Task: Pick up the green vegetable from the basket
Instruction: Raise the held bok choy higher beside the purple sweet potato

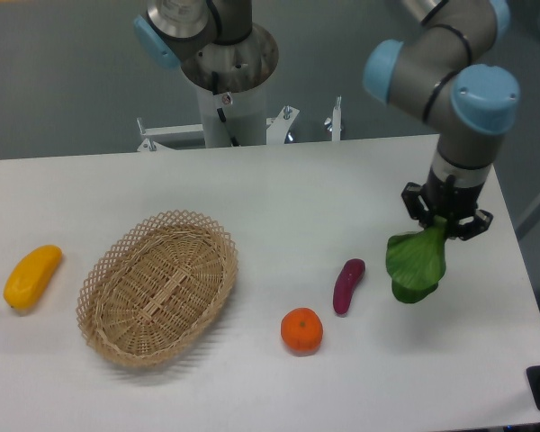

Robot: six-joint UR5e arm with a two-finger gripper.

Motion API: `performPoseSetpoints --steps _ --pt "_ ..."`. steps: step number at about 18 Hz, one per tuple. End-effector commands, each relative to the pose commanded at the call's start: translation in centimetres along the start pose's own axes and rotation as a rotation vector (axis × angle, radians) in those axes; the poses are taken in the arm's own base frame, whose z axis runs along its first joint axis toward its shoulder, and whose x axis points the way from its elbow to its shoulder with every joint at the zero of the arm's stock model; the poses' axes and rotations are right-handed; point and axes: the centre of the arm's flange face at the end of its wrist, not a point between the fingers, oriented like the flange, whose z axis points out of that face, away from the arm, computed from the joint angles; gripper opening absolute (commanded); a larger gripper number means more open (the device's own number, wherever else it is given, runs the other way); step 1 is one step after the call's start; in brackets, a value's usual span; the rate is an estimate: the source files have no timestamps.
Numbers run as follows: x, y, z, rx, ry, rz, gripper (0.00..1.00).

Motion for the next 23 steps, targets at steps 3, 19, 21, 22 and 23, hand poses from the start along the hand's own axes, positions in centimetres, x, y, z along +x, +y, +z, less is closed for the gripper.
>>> performPoseSetpoints --steps 3,19,21,22,23 --pt "-0.7 1.0 0.1 0.005 -0.001 -0.014 0.17" --pt "-1.4 2.7 0.3 0.016 0.003 0.018 0.18" --pt "-1.4 2.7 0.3 0.019 0.003 0.014 0.19" --pt "-1.5 2.6 0.2 0.019 0.002 0.014 0.19" --pt "-1.4 2.7 0.3 0.017 0.002 0.012 0.19"
